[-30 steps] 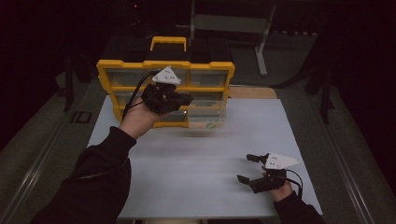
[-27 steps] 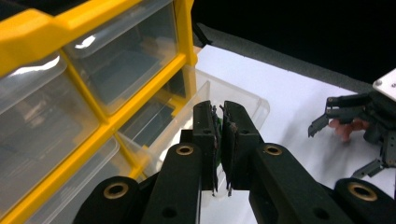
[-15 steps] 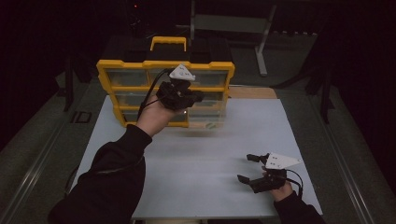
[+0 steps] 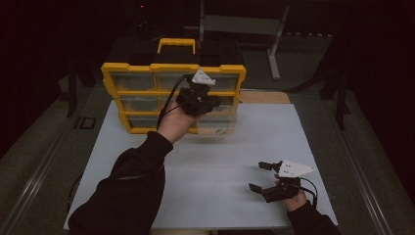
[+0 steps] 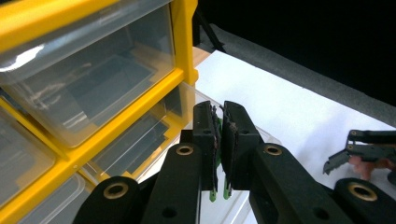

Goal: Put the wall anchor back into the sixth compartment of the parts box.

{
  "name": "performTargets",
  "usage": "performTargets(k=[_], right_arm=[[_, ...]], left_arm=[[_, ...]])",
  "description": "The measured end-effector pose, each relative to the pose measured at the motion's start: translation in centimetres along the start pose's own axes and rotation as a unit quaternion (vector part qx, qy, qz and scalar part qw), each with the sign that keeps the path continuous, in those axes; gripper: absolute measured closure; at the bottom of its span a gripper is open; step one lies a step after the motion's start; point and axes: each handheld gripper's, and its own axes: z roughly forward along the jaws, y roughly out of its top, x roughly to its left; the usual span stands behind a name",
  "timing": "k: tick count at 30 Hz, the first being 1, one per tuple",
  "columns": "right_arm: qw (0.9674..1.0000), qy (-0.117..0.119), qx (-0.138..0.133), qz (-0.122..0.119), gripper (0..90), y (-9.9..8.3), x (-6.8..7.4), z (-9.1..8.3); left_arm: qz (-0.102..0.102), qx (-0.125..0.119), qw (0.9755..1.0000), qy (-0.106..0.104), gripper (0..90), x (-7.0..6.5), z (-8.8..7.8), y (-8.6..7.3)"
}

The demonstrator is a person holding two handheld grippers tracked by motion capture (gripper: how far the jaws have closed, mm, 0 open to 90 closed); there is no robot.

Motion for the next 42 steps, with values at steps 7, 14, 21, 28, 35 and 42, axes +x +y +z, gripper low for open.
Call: performTargets(k=[7, 14, 21, 28, 35, 42], right_arm=[[1.0000, 0.001, 0.002, 0.000, 12.1, 0.0, 0.0, 0.0], [1.0000, 0.001, 0.001, -0.001, 12.1, -0.1, 0.0, 0.0], [1.0000, 0.000, 0.001, -0.001, 12.1, -0.1, -0.1, 0.0], [1.0000, 0.000, 0.001, -0.001, 12.1, -0.1, -0.1, 0.0], [1.0000, 0.000, 0.002, 0.001, 12.1, -0.1, -0.1, 0.0], [1.0000, 0.001, 0.002, 0.002, 12.1, -0.1, -0.1, 0.0]], left_arm=[[-0.008, 0.018, 0.9998, -0.001, 83.2, -0.1, 1.3, -0.4], [-0.018, 0.032, 0.9993, 0.001, 83.2, 0.1, 2.2, -0.6], [-0.034, 0.049, 0.9982, 0.005, 83.2, 0.2, 3.2, -0.7], [-0.036, 0.082, 0.9959, 0.012, 83.2, 0.2, 4.1, -0.9], [-0.036, 0.111, 0.9931, 0.006, 83.1, 0.3, 5.0, -1.0], [-0.025, 0.141, 0.9896, 0.005, 83.0, 0.5, 5.9, -1.1]])
